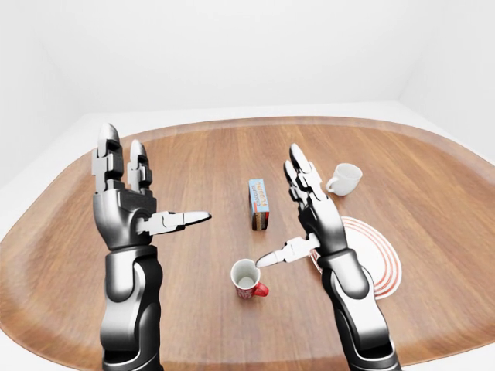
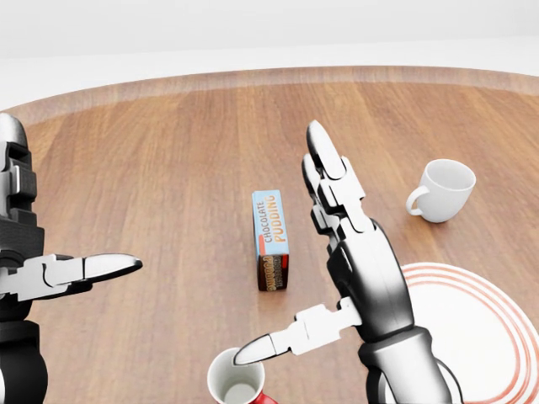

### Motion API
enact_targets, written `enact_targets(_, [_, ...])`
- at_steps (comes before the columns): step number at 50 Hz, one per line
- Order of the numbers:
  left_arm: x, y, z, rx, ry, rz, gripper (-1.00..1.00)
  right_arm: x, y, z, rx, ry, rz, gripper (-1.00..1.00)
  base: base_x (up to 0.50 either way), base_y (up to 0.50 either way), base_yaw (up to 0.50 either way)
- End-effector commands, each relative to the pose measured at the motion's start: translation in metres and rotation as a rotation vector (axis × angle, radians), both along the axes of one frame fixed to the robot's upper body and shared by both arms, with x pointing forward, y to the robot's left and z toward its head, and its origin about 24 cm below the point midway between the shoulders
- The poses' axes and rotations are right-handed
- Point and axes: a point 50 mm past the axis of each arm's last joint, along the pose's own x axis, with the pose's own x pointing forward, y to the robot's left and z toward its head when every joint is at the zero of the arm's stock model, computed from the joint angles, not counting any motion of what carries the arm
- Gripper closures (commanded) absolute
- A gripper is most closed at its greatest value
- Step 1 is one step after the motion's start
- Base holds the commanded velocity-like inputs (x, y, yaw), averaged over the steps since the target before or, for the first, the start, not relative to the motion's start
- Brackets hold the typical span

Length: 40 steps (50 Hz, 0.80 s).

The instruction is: Pick up the red mug and put it on the plate

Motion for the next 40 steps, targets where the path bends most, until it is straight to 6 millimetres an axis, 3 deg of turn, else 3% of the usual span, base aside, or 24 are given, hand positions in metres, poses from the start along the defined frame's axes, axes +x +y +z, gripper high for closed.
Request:
enact_targets(1, [-0.001, 0.0, 0.002, 0.001, -0.011, 0.0, -1.0, -0.005, 0.021, -0.01, -0.076, 0.028, 0.082, -1.0, 0.0, 0.0, 0.0])
enact_targets(15, [-0.001, 0.001, 0.002, 0.001, -0.012, 0.003, -1.0, -0.006, 0.027, -0.024, -0.085, 0.093, 0.104, -1.0, 0.0, 0.0, 0.0])
enact_targets(27, [-0.002, 0.001, 0.002, 0.002, -0.009, 0.005, -1.0, -0.01, 0.038, -0.053, -0.253, 0.182, 0.14, -1.0, 0.0, 0.0, 0.0])
enact_targets(40, [-0.002, 0.001, 0.003, 0.001, -0.017, 0.007, -1.0, -0.012, 0.039, -0.061, -0.277, 0.211, 0.151, -1.0, 0.0, 0.0, 0.0])
